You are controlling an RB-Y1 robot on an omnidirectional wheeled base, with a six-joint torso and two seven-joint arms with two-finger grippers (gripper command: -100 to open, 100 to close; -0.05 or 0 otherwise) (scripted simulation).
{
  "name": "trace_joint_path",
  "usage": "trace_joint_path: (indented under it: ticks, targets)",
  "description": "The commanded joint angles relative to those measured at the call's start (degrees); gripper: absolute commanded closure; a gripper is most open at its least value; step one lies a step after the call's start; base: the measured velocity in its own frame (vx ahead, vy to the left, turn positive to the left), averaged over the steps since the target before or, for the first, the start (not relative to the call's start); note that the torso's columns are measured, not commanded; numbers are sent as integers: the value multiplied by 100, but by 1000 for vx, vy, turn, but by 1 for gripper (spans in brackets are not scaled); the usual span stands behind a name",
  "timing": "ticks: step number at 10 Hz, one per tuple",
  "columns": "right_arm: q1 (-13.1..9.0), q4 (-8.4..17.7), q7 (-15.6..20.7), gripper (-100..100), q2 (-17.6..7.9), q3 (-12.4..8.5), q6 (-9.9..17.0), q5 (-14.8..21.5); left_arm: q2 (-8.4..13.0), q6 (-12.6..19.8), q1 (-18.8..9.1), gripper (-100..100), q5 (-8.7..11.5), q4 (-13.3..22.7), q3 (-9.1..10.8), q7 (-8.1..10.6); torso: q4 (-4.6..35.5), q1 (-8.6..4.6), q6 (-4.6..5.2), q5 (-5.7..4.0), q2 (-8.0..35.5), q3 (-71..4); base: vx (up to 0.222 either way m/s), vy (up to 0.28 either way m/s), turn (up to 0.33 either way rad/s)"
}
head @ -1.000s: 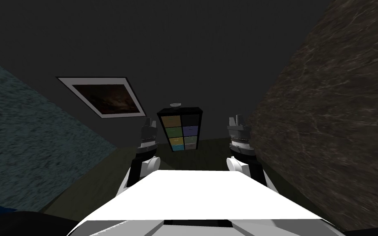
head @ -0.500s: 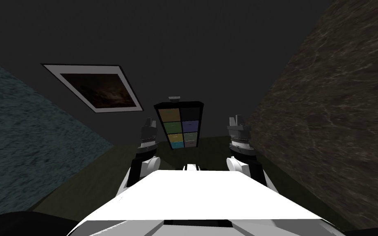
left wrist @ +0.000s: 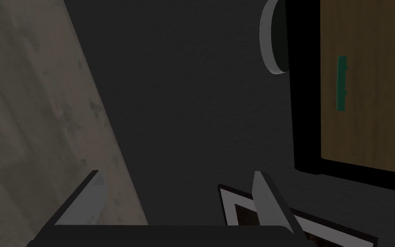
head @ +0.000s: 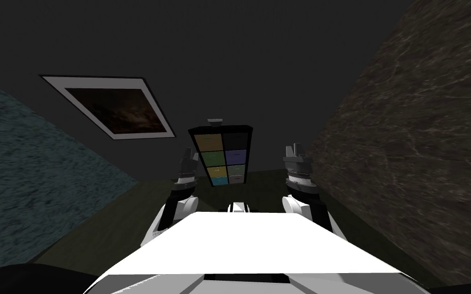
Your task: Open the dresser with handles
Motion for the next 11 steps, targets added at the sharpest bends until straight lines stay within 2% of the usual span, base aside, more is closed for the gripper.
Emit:
trace_joint_path:
  ticks: [1, 5, 11]
  targets:
    - [0, 0, 0, 0, 0, 0, 0, 0, 172, -88, -78, -100, -41, 354, 6, -22, 1, 3, 0, 1, 2, 1, 71, -59, -12]
    - [0, 0, 0, 0, 0, 0, 0, 0, 289, -237, -183, -100, -117, 962, 8, -63, 1, 0, 0, 0, 1, 1, 77, -76, -13]
    - [0, 0, 0, 0, 0, 0, 0, 0, 292, -443, -329, -100, -223, 1806, 10, -120, 3, 2, -1, 0, 8, 5, 82, -68, -13]
